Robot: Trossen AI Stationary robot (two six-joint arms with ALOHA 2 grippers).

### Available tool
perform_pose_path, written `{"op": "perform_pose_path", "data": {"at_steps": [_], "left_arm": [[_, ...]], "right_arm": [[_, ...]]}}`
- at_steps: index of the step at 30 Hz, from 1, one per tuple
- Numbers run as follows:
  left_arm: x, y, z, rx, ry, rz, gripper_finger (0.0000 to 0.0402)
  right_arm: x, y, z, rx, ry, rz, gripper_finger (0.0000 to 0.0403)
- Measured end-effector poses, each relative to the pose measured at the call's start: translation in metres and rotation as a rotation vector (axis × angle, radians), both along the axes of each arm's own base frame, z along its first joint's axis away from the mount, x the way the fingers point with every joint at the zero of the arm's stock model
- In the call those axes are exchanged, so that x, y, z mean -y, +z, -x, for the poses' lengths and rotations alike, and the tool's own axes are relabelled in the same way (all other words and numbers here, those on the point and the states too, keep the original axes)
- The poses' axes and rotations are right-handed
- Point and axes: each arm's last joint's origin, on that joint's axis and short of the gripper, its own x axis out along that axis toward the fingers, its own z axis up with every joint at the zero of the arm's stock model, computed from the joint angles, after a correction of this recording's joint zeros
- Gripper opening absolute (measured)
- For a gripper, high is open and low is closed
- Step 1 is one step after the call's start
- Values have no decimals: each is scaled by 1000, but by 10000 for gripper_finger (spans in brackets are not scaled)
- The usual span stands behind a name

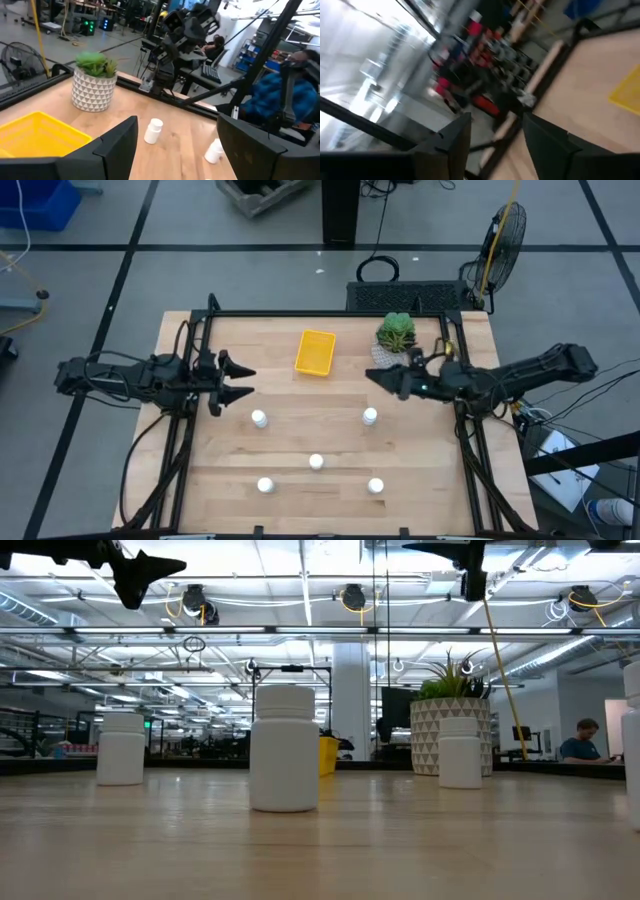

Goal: Pick and place pill bottles into a basket
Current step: Put the white pill bottle into the yellow basket

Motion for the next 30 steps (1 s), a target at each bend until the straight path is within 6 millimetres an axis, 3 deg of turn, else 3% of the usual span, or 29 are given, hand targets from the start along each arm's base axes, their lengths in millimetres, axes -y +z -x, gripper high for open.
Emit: {"op": "perform_pose_path", "data": {"at_steps": [8, 14, 17, 22, 30], "left_arm": [[4, 4, 1, 48, -86, -244, 274], [3, 5, 1, 55, -74, -252, 273], [4, 5, 1, 57, -79, -262, 274], [5, 7, 1, 84, -114, -330, 273], [5, 6, 1, 75, -109, -339, 274]], "right_arm": [[-7, 38, -29, -292, 121, 74, 146], [-3, 57, -36, -92, 99, 35, 143], [3, 44, -36, -220, 143, 40, 144], [6, 6, -29, -584, 173, -167, 149], [3, -25, -33, -834, 218, -210, 225]]}}
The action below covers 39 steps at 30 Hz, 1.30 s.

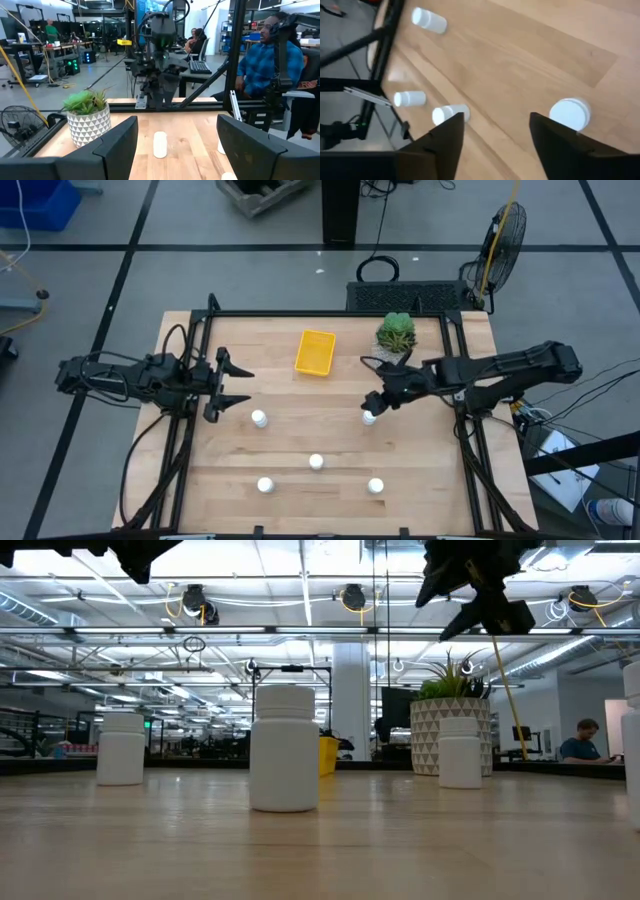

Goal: Pick and place pill bottles into a basket
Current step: Put the white pill bottle into the yellow basket

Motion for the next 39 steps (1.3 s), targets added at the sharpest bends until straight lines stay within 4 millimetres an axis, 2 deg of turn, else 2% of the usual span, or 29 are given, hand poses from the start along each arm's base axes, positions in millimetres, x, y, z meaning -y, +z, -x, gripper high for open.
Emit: {"op": "perform_pose_path", "data": {"at_steps": [7, 13, 19, 29, 35, 39], "left_arm": [[0, -1, 0, -10, 1, 10, 273], [0, -1, 0, -11, 0, 16, 274], [0, -1, 0, -10, 0, 17, 274], [0, 0, 0, -3, -1, 23, 274], [0, 0, 0, -3, -1, 24, 274], [0, 0, 0, -3, -1, 22, 274]], "right_arm": [[0, -27, -3, -213, 4, 23, 303], [3, -45, -11, -313, -13, 31, 339], [5, -64, -19, -392, -8, 41, 340], [3, -80, -28, -433, 27, 37, 339], [3, -81, -29, -429, 22, 35, 335], [3, -80, -29, -428, 22, 30, 308]]}}
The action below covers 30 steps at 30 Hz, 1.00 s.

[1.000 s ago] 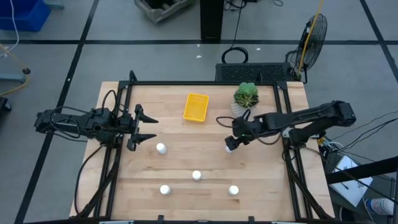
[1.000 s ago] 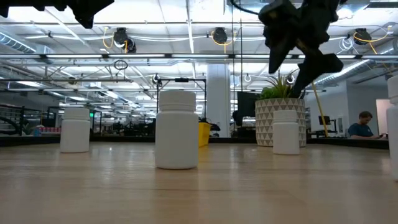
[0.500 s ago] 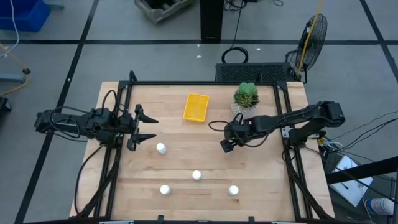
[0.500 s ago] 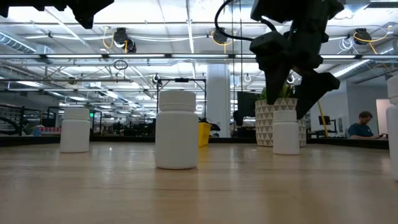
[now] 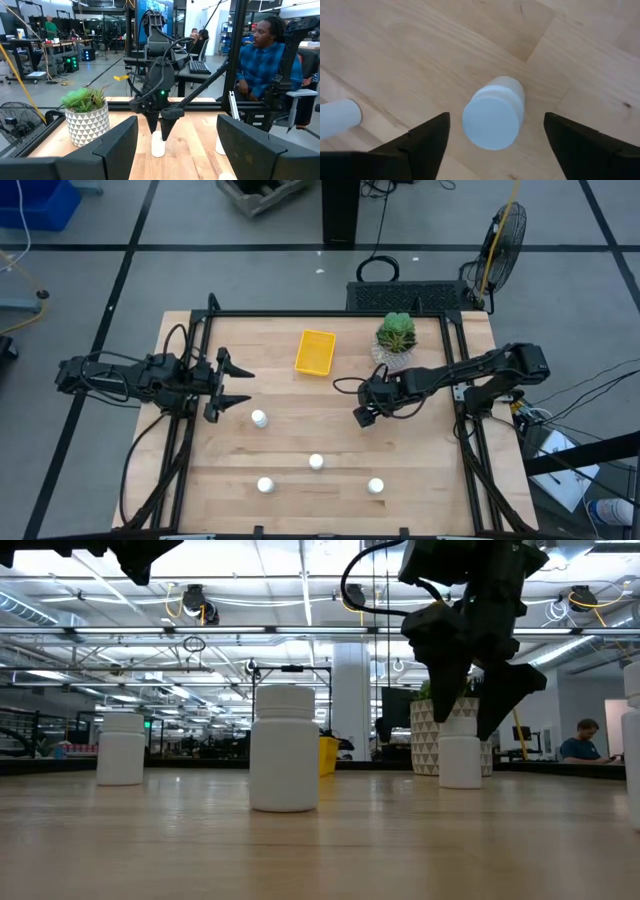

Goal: Pick and place pill bottles into a basket
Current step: Put the white pill bottle into the yellow basket

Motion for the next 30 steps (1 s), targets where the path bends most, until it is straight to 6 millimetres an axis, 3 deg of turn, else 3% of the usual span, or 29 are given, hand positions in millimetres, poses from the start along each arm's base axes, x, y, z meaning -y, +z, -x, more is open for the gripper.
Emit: {"op": "perform_pose_path", "data": {"at_steps": [8, 13, 24, 30], "left_arm": [[0, 0, 0, 0, 0, 0, 274], [0, 0, 0, 0, 0, -1, 273], [0, 0, 0, -1, 1, 1, 273], [0, 0, 0, -1, 1, 3, 274]], "right_arm": [[0, 0, 0, 1, 5, -1, 200], [0, 0, 0, 2, 9, -5, 153], [-1, 2, -2, 30, 15, -22, 152], [-1, 14, -6, 151, 21, -17, 147]]}}
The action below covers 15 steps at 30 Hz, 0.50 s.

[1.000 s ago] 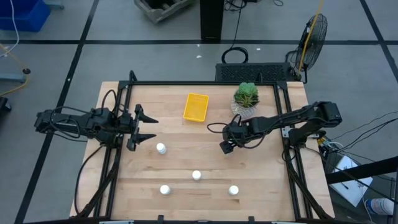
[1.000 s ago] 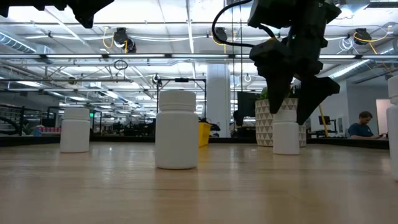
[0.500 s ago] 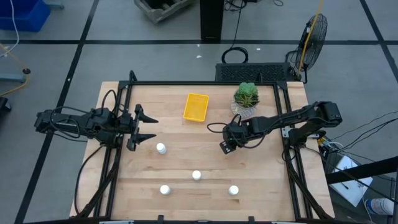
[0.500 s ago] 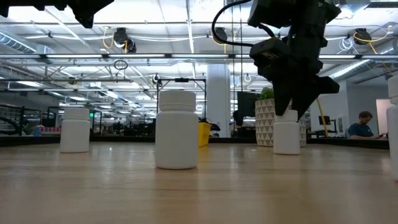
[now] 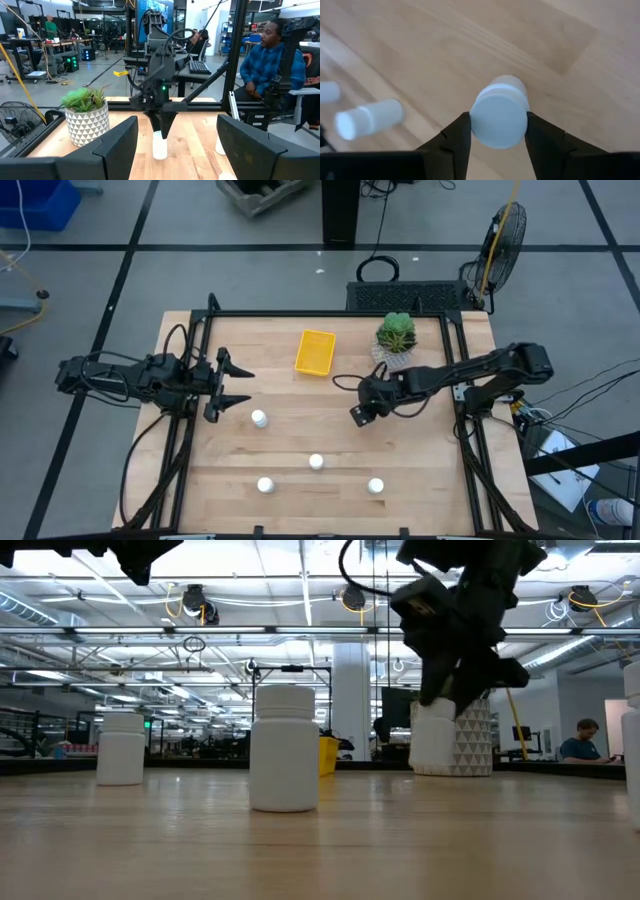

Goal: Pick and place pill bottles into a basket
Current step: Put the white pill bottle into the yellow basket

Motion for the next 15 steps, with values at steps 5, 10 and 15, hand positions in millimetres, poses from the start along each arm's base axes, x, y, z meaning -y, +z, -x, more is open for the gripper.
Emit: {"op": "perform_pose_path", "data": {"at_steps": [5, 10, 15], "left_arm": [[0, 0, 0, 1, 0, 0, 274], [0, 0, 0, 1, 1, 0, 274], [0, 1, 0, 7, 10, 1, 274]], "right_arm": [[4, 17, 1, 113, -39, 25, 149], [9, 38, 5, 244, -81, 57, 147], [16, 60, 10, 377, -147, 114, 147]]}}
